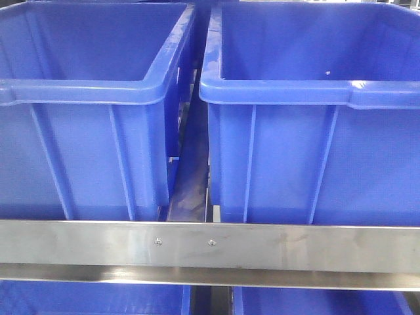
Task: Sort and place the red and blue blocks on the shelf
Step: 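Open the left gripper to drop the blue cube into its bin, then open the right gripper to drop the red cube into its bin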
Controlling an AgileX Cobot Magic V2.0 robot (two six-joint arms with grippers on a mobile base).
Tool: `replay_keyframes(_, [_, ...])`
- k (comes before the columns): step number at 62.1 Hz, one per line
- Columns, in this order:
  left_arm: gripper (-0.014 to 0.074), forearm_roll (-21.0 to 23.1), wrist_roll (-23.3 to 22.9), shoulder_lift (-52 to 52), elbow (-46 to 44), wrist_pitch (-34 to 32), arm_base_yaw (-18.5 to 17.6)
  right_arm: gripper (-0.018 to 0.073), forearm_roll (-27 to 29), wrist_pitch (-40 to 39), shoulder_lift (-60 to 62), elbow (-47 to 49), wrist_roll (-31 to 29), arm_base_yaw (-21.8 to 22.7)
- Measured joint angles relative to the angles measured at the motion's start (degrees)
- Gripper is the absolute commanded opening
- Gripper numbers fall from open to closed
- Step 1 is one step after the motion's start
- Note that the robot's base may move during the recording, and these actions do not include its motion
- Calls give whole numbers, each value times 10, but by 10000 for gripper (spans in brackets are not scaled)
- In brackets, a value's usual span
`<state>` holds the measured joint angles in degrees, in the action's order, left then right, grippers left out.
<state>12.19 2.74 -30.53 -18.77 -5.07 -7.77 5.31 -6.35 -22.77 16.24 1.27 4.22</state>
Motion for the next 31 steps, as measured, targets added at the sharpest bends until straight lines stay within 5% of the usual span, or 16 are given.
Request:
replay_keyframes(23, [129,0,12,32,28,-32,2,57,-17,36,40,0,0,0])
replay_keyframes(31, [129,1,39,33,28,-57,28,57,-17,36,40,0,0,-19])
